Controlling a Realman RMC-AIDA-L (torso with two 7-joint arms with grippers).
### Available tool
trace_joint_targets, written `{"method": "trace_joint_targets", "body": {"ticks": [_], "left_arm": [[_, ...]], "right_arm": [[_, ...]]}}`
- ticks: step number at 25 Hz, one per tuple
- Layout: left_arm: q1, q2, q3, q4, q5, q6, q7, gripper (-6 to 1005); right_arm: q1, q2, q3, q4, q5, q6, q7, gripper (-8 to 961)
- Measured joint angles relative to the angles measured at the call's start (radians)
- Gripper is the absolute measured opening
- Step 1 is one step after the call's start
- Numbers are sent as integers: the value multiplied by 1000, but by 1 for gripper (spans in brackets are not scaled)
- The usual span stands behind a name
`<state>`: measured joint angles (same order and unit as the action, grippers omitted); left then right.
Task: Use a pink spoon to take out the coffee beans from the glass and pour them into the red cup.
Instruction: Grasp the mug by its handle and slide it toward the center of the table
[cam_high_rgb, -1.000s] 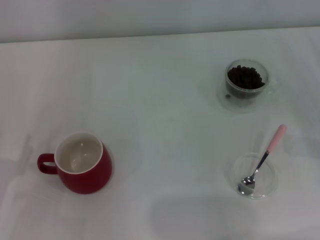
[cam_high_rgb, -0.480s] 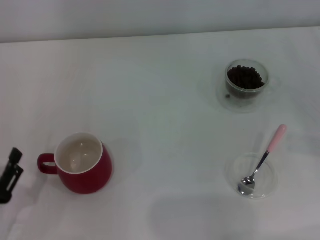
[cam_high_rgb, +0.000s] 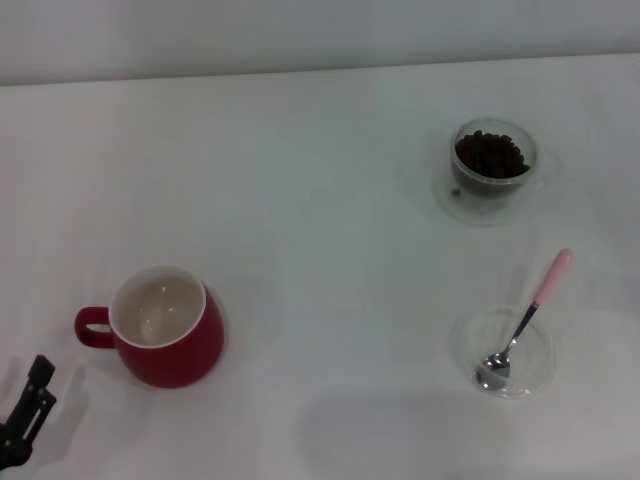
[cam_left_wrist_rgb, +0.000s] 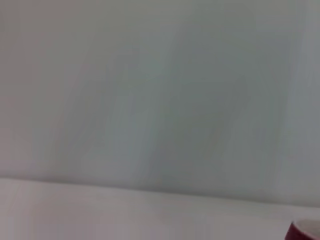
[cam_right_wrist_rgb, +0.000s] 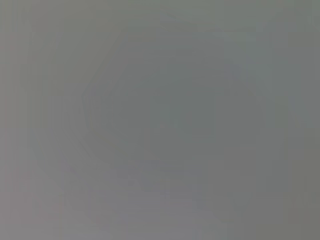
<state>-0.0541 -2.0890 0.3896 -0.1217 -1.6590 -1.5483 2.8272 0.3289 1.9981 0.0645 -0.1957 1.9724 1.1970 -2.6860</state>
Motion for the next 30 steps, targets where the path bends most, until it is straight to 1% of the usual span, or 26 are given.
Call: {"method": "trace_joint_targets", "body": {"ticks": [3, 10, 19, 30], "left_arm": [[-11, 0, -1, -1, 0, 44, 0, 758], [-78, 4, 0, -1, 32, 102, 0, 757], [-108, 6, -5, 8, 35, 136, 0, 757], [-169, 6, -9, 3, 33, 218, 0, 757]], "right_arm": [[-1, 0, 0, 4, 0, 1, -2, 853], [-1, 2, 1, 6, 0, -8, -2, 853], [-16, 2, 2, 12, 15, 6, 1, 853], [-24, 2, 2, 25, 17, 6, 0, 853]]}}
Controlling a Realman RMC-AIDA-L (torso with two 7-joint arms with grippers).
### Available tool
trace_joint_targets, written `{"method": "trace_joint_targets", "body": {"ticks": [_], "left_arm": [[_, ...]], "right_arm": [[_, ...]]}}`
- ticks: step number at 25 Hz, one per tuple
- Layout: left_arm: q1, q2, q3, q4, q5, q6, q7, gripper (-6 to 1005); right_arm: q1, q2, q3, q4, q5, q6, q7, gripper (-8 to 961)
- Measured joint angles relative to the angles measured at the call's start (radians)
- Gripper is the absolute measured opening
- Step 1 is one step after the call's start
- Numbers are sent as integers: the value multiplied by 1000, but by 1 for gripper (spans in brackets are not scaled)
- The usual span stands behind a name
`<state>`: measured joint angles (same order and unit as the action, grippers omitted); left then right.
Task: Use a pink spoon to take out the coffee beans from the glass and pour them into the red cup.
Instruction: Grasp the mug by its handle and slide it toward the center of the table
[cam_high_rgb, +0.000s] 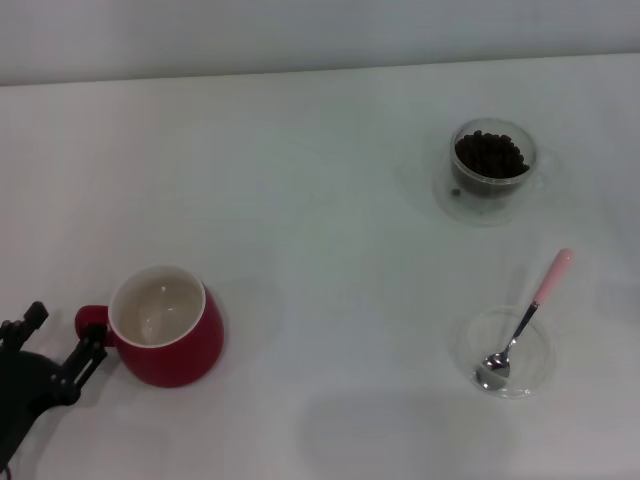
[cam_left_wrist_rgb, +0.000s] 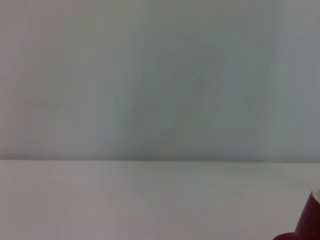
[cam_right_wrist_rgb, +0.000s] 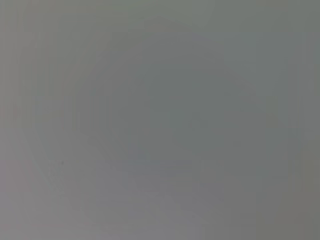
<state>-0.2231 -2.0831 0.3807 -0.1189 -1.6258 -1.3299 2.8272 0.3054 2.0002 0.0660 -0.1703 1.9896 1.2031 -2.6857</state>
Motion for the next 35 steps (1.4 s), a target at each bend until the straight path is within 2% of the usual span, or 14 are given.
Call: {"method": "trace_joint_targets", "body": {"ticks": [10, 15, 27, 35], "left_arm": [[-17, -1, 7, -1, 27, -4, 0, 754], [-8, -5, 4, -3, 32, -8, 0, 642], [-21, -6, -2, -12, 27, -18, 0, 216], [-52, -6, -2, -15, 29, -18, 0, 174]], "right_arm": [[-1, 0, 0, 0, 0, 0, 0, 854], [-2, 0, 0, 0, 0, 1, 0, 854], [0, 0, 0, -8, 0, 0, -1, 852], [-4, -1, 9, -12, 0, 2, -4, 852]]}}
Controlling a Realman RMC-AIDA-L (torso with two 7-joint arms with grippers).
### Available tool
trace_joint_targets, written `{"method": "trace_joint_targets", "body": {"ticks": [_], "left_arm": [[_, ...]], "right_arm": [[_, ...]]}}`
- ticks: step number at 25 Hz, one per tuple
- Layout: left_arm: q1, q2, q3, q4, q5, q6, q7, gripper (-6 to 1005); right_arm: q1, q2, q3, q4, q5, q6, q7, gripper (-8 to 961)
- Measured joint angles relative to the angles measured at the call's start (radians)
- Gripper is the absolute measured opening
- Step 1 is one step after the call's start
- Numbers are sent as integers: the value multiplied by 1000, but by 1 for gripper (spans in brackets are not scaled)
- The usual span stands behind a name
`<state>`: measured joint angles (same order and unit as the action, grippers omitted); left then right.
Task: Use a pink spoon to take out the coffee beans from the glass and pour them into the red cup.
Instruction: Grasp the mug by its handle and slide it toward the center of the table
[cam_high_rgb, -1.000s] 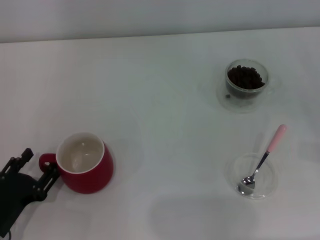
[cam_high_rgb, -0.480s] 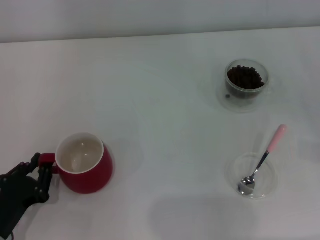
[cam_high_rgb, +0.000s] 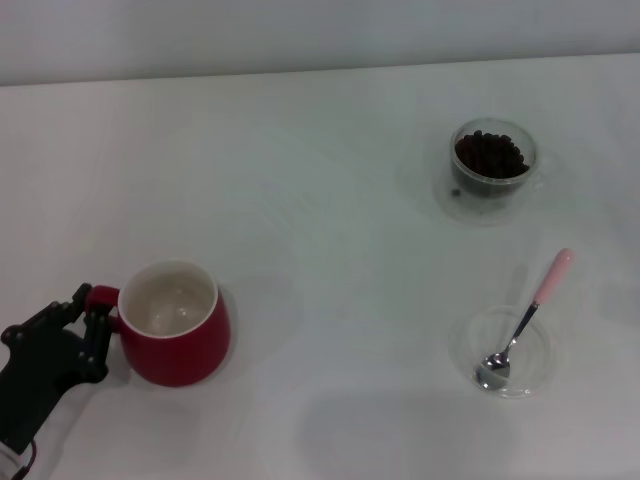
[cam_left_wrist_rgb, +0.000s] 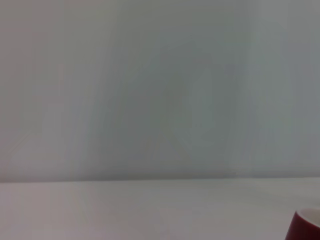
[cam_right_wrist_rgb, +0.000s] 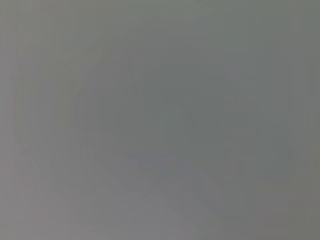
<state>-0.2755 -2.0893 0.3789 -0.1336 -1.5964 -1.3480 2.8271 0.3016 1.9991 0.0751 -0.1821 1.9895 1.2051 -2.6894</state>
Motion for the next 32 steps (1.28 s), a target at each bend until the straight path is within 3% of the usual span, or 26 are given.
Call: {"method": "trace_joint_targets", "body": {"ticks": [32], "left_arm": [[-261, 0, 7, 2, 172, 210, 0, 141]], "right_arm": [[5, 1, 2, 25, 0, 8, 4, 853]]}}
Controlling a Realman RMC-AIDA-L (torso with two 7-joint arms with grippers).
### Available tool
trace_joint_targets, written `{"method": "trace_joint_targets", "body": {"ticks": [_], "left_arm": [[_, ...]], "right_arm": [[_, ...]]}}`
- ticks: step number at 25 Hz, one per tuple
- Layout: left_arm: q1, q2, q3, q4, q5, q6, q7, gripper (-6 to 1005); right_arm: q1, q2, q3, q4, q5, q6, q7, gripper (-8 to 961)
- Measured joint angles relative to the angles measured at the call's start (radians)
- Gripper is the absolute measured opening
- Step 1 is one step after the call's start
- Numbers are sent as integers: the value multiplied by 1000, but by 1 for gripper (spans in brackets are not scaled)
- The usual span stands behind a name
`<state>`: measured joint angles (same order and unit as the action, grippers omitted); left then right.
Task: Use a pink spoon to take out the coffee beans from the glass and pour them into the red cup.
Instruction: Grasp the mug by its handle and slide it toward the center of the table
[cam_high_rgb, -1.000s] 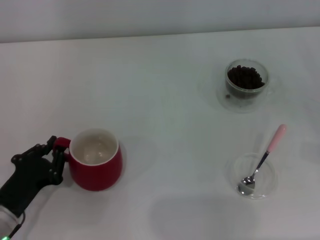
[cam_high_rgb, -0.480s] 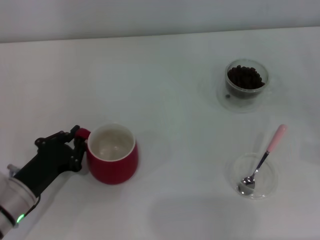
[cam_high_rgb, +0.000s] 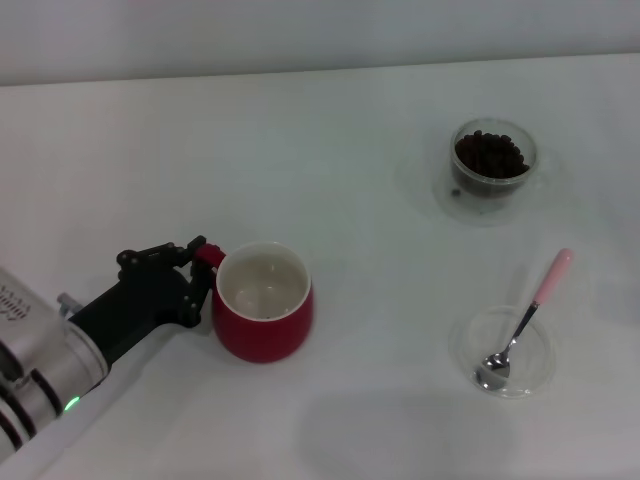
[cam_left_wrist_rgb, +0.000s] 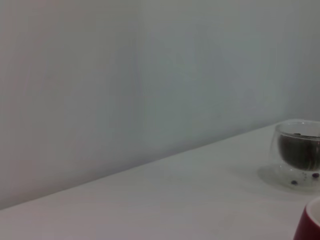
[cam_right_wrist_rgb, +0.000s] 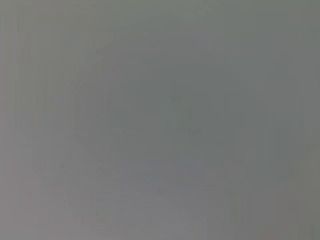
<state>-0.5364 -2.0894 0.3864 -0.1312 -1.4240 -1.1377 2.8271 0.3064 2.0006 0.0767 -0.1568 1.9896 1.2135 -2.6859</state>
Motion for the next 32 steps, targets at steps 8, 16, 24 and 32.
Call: {"method": "trace_joint_targets", "body": {"ticks": [8, 16, 24, 32], "left_arm": [[-48, -2, 0, -2, 42, 27, 0, 127], [-111, -2, -2, -17, 57, 87, 0, 125], [-169, -5, -5, -56, 111, 158, -1, 123], [-175, -5, -6, -63, 134, 155, -2, 126]], "right_arm": [[2, 1, 0, 9, 0, 0, 0, 853], [0, 1, 0, 11, 0, -2, 0, 854], [-2, 1, 0, 16, 0, -1, 0, 854], [-5, 1, 0, 25, -1, 0, 0, 853]]}}
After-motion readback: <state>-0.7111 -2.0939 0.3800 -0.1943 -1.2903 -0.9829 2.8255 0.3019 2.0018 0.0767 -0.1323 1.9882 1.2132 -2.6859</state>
